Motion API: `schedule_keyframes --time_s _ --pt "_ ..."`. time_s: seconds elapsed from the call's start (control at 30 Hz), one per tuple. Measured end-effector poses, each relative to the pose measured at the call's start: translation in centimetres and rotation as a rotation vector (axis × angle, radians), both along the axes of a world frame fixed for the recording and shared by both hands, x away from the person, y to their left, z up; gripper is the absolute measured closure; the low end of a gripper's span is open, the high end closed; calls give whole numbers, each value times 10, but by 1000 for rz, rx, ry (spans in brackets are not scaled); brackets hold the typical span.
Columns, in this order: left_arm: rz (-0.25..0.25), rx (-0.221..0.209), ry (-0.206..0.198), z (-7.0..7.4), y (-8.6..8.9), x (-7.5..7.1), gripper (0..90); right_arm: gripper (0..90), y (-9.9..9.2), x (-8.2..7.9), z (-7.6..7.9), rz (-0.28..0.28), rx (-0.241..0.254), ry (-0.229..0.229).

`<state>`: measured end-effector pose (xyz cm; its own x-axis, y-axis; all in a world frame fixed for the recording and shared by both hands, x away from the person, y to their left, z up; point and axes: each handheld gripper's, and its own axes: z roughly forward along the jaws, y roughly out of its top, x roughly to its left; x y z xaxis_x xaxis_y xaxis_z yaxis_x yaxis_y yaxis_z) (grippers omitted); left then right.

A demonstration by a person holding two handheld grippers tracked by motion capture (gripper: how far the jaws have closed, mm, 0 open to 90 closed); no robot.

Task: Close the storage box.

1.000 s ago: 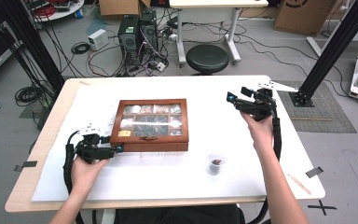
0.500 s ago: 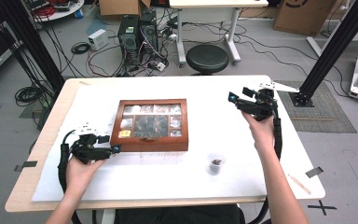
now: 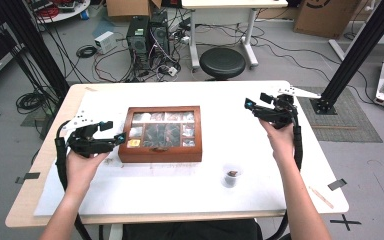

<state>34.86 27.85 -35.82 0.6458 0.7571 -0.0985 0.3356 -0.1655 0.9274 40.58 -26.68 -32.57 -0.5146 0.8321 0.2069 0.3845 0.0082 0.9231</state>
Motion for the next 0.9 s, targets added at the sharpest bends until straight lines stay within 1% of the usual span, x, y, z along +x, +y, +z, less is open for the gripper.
schedule_keyframes --time_s 0.07,0.1,0.13,0.17,0.2,0.23,0.3,0.33,0.37,0.4,0.53,0.57,0.67,0.7,0.9 --pt "-6 -6 -8 4 -1 5 243 252 0 0 0 1 -3 -1" --pt "-6 -6 -8 4 -1 5 243 252 0 0 0 1 -3 -1" --pt "-8 -12 -18 7 -2 7 243 249 0 0 0 6 -9 -4" --pt "-13 -17 -43 12 -4 10 243 245 1 0 0 8 -10 -5" --pt "-15 -21 -58 14 -6 12 243 242 1 0 0 8 -14 -4" --pt "-15 -21 -58 14 -6 12 243 242 1 0 0 8 -19 -4" --pt "-19 -18 -70 19 -9 16 243 240 2 0 0 9 -22 -6" --pt "-26 -16 -79 24 -12 21 243 237 2 0 0 14 -27 -6" --pt "-26 -16 -79 24 -12 21 243 236 3 -1 0 13 -27 -6" --pt "-32 -27 -97 27 -15 25 243 235 3 -1 0 14 -31 -6" --pt "-32 -18 -102 31 -17 30 243 234 3 0 0 17 -36 -6" --pt "-34 -30 -111 33 -18 33 243 232 3 0 -1 17 -39 -3" --pt "-37 -32 -114 34 -18 35 243 230 2 0 -1 17 -39 -5" --pt "-35 -46 -118 33 -18 36 243 228 1 -1 0 16 -39 -7" --pt "-37 -52 -118 32 -19 37 243 222 0 -2 0 22 -41 -10"
